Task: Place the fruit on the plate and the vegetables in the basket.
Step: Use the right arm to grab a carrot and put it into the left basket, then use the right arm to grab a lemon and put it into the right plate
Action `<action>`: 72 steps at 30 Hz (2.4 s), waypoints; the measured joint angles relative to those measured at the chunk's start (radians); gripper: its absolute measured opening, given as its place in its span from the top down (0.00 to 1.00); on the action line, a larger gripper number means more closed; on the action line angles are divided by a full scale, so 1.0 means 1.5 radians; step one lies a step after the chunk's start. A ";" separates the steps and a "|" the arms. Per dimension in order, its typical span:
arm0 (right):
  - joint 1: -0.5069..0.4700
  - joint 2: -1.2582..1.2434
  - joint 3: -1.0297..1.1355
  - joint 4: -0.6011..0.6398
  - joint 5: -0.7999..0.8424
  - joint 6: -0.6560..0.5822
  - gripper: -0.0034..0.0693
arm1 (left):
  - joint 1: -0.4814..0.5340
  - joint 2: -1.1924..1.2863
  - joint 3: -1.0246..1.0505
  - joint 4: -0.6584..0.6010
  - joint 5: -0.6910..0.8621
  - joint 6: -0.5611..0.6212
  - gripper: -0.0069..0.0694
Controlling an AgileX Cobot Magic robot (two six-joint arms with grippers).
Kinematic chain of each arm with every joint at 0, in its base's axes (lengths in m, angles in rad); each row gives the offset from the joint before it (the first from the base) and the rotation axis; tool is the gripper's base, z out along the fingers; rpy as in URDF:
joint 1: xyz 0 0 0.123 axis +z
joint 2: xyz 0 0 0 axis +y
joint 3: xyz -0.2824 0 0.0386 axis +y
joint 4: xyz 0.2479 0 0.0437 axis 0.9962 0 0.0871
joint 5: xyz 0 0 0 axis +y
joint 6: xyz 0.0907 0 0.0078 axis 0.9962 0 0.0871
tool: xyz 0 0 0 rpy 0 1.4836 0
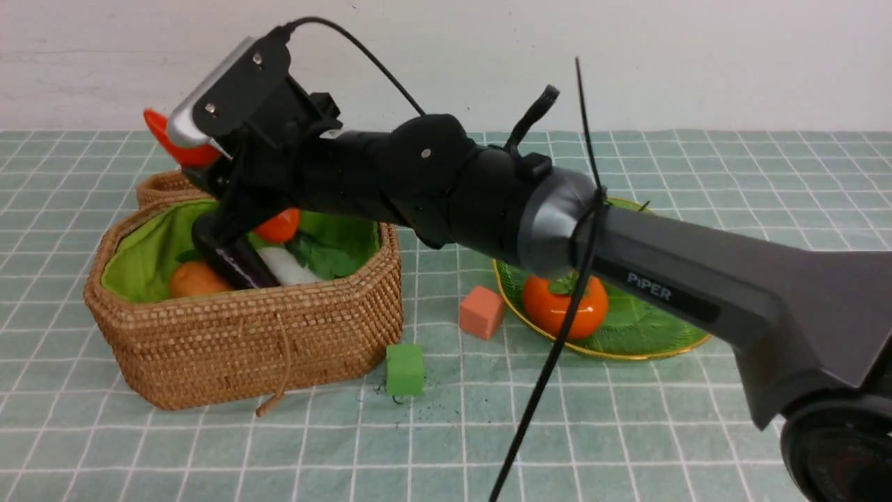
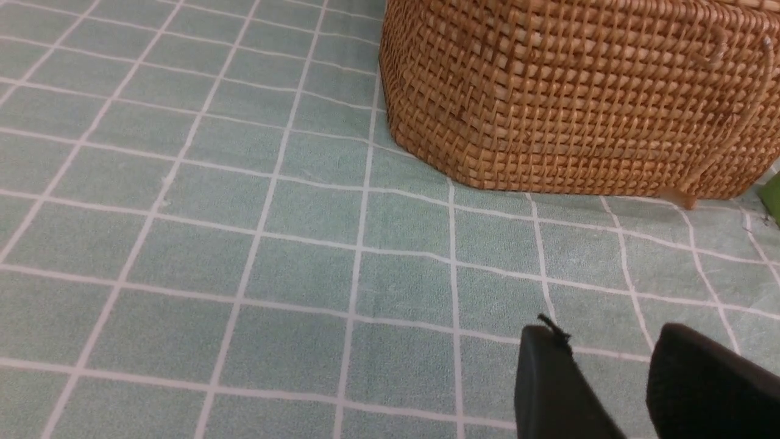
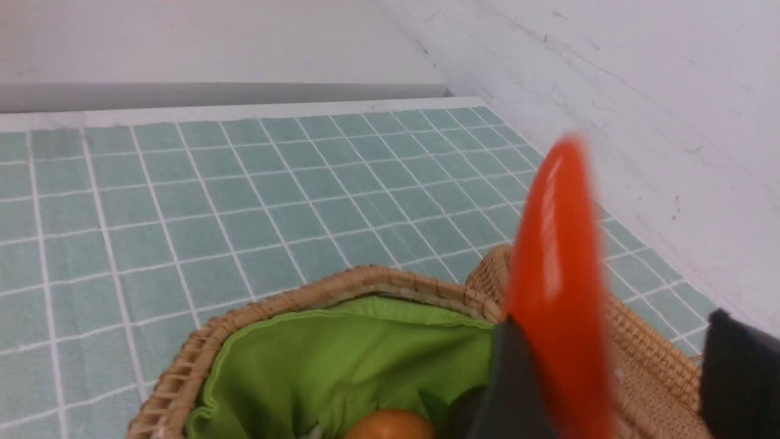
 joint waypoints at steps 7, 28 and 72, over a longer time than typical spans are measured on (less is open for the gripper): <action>-0.015 -0.034 0.000 -0.010 0.071 0.005 0.03 | 0.000 0.000 0.000 0.000 0.000 0.000 0.60; -0.103 -0.498 0.449 -0.639 0.541 0.473 0.11 | 0.000 0.000 0.000 0.000 0.000 0.000 0.60; 0.072 -0.371 0.728 -0.784 0.406 0.713 0.17 | 0.000 0.000 0.000 0.000 0.000 0.000 0.60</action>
